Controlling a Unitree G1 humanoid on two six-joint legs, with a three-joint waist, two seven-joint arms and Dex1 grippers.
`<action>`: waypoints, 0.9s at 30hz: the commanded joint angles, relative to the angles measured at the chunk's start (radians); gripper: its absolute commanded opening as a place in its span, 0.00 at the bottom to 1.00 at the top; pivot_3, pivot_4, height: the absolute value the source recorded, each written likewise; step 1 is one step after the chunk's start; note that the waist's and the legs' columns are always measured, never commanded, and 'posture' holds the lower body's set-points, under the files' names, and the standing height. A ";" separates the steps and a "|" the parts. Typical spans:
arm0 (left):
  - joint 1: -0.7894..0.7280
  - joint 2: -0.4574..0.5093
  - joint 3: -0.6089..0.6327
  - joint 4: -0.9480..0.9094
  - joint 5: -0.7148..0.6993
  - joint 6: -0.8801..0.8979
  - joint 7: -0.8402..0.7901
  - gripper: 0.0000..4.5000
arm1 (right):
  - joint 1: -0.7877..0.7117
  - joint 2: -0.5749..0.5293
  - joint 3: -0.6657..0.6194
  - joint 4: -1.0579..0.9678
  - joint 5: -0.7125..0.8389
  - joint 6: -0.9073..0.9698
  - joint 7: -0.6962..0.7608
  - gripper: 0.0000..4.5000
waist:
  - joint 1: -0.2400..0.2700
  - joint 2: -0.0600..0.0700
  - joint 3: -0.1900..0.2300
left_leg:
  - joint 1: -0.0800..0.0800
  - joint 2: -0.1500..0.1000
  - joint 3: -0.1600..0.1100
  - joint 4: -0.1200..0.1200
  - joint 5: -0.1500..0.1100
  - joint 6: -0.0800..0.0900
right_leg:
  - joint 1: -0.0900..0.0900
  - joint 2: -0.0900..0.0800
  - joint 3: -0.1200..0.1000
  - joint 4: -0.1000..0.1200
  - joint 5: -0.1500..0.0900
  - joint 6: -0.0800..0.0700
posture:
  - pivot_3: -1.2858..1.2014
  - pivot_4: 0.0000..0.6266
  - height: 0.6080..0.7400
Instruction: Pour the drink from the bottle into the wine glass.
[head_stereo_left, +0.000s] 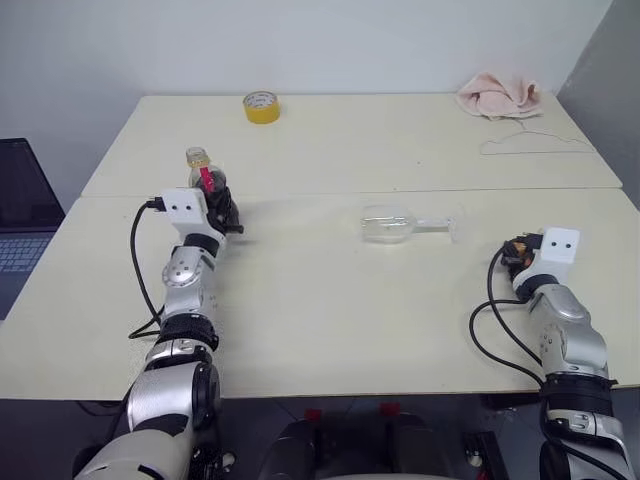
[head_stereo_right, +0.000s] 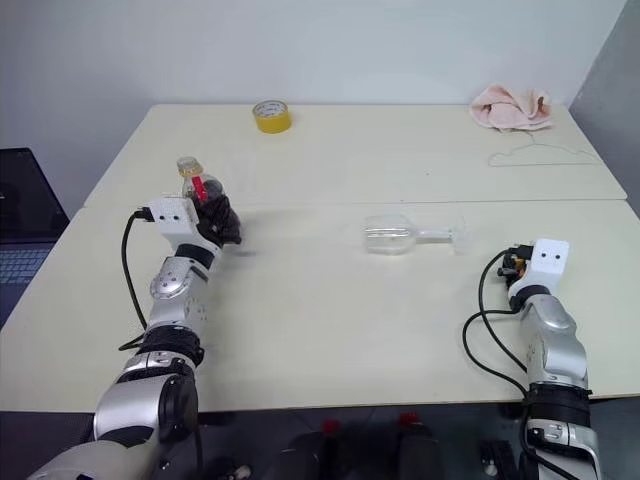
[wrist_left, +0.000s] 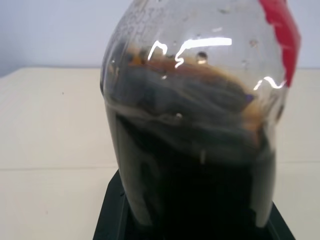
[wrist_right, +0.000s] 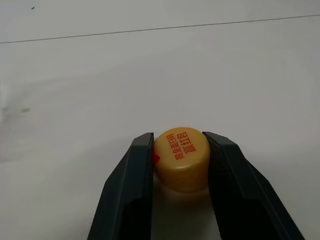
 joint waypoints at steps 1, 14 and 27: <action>-0.034 0.034 0.019 0.057 -0.004 -0.062 -0.013 0.21 | 0.018 -0.001 -0.008 -0.045 0.003 0.014 0.007 0.27 | -0.002 0.000 0.000 | 0.000 0.000 0.000 0.000 0.000 0.000 | 0.000 0.000 0.000 0.000 0.000 0.000 | 0.52 0.24 1.00; 0.004 0.026 0.038 0.091 -0.019 -0.110 -0.018 0.82 | 0.014 -0.022 -0.026 -0.043 0.005 0.010 0.011 1.00 | -0.006 0.000 -0.001 | 0.000 0.000 0.000 0.000 0.000 0.000 | 0.000 0.000 0.001 0.001 0.000 0.000 | 0.52 0.24 1.00; 0.120 -0.007 0.030 -0.065 -0.068 -0.064 -0.105 1.00 | 0.002 -0.024 -0.027 -0.044 0.004 0.008 0.016 1.00 | -0.007 0.000 -0.001 | 0.000 0.000 0.000 0.000 0.000 0.000 | -0.001 0.000 0.001 0.001 0.000 0.000 | 0.52 0.24 1.00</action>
